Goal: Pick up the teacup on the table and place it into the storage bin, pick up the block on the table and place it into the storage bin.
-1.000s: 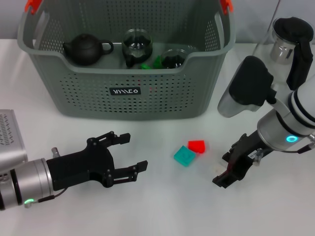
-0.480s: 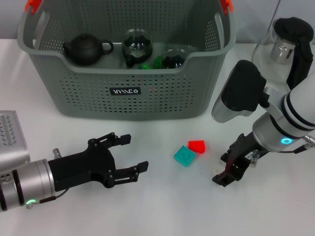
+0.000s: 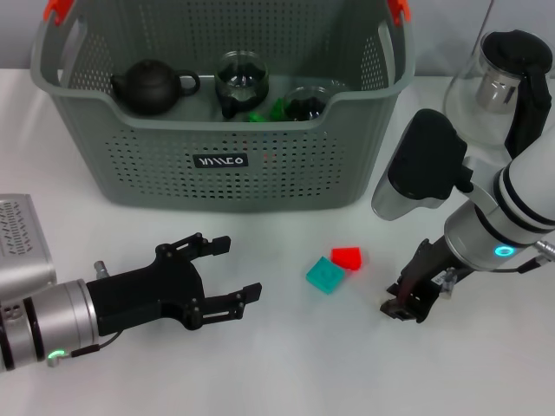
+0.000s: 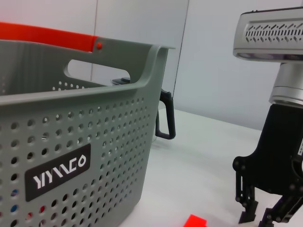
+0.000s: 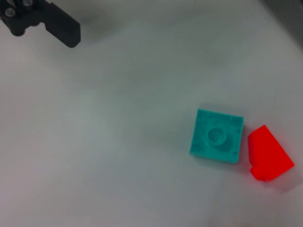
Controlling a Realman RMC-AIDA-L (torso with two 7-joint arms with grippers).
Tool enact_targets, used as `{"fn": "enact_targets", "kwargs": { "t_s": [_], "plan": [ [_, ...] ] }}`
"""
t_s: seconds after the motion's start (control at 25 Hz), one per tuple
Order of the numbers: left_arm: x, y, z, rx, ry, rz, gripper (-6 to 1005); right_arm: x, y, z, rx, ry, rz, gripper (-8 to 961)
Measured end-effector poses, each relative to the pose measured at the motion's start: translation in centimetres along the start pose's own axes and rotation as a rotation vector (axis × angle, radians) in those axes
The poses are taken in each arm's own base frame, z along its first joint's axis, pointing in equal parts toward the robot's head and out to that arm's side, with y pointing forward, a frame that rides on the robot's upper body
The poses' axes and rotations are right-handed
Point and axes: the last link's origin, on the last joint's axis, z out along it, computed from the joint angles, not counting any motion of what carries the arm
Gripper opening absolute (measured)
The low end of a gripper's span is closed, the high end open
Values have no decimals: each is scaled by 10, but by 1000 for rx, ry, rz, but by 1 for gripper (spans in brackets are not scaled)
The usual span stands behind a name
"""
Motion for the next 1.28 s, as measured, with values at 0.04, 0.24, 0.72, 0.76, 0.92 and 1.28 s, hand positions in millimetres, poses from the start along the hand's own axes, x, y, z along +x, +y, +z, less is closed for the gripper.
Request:
{"fn": "enact_targets", "kwargs": {
  "t_s": [0.04, 0.24, 0.72, 0.76, 0.92, 1.28],
  "plan": [
    [0, 0, 0, 0, 0, 0, 857, 0, 0, 0, -1, 2, -1, 466],
    [0, 0, 0, 0, 0, 0, 857, 0, -1, -1, -3, -4, 6, 164],
    [2, -7, -8, 55, 36, -19, 856, 3, -5, -46, -135, -236, 5, 164],
    [2, -8, -10, 65, 40, -22, 856, 3, -7, -54, -150, -280, 5, 164],
    [3, -15, -18, 111, 58, -30, 856, 0, -12, -92, -201, -482, 5, 164],
    [6, -20, -21, 131, 69, -30, 856, -45, -30, -152, -98, -805, 4, 163]
  ]
}}
